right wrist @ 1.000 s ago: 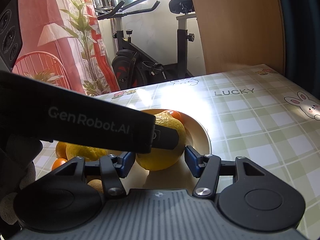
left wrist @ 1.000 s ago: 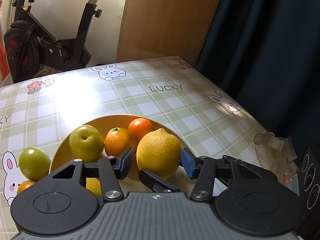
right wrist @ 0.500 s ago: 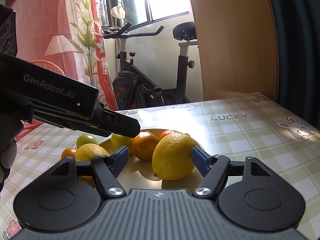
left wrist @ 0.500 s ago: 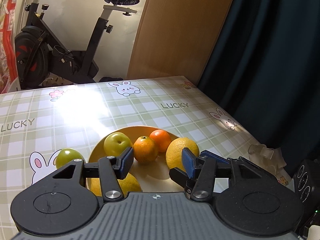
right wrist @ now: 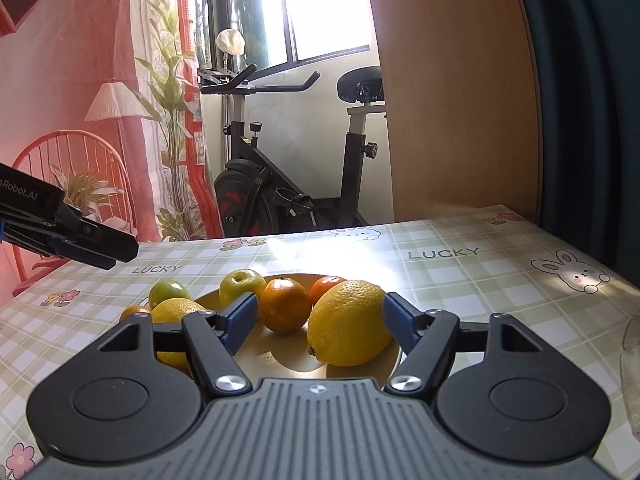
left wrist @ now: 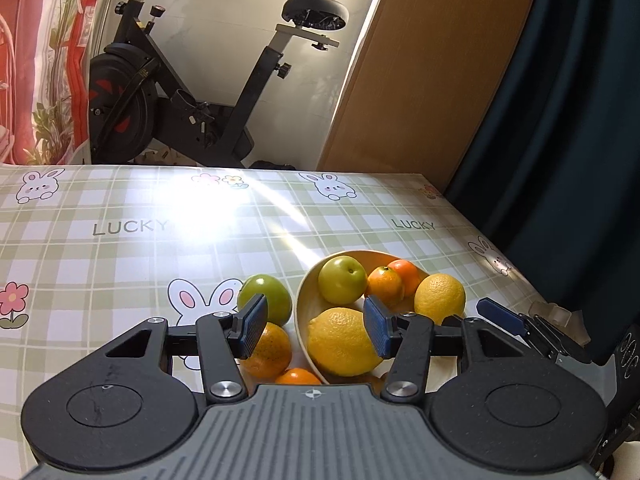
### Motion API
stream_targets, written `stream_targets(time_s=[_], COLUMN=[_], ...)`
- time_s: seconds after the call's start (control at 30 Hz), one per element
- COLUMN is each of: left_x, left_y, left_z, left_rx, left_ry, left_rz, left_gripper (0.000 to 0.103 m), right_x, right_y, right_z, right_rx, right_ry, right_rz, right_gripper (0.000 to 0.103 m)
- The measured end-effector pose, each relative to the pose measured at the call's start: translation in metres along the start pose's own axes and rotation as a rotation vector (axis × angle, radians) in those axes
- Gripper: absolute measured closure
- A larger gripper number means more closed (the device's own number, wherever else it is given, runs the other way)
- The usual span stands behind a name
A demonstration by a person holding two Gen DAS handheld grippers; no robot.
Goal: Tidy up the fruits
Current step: 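Move the left gripper toward an orange lying beside the plate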
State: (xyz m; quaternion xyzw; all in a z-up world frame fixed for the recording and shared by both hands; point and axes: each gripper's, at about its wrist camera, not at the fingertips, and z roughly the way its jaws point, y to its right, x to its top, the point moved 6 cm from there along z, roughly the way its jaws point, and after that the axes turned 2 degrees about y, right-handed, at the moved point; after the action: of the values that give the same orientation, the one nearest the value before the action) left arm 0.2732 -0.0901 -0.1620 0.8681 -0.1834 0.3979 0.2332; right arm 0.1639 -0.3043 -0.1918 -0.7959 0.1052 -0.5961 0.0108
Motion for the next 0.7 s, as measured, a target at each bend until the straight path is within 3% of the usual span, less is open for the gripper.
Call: stream_targets(time_s=[0.2,0.47,0.7], left_x=[-0.004,-0.005,-0.014], left_y=[-0.026,-0.041,-0.046], left_z=[-0.014,-0.025,-0.024], left_rx=[0.04,0.05,0.04], left_ry=[-0.001,0.02,0.016], left_rz=[-0.036,-0.072,-0.105], left_gripper=[0.048,0.048,0.049], right_x=[-0.002,-0.013,-0.022], right_y=[-0.028,-0.11,-0.13], right_z=[-0.003,0.008,0.035], right_rx=[0.098,0.32,0.322], right_ry=[-0.037,-0.128,-0.198], right_rz=[0.023,-0.107,-0.122], right_gripper=[0.038,0.053,0.059])
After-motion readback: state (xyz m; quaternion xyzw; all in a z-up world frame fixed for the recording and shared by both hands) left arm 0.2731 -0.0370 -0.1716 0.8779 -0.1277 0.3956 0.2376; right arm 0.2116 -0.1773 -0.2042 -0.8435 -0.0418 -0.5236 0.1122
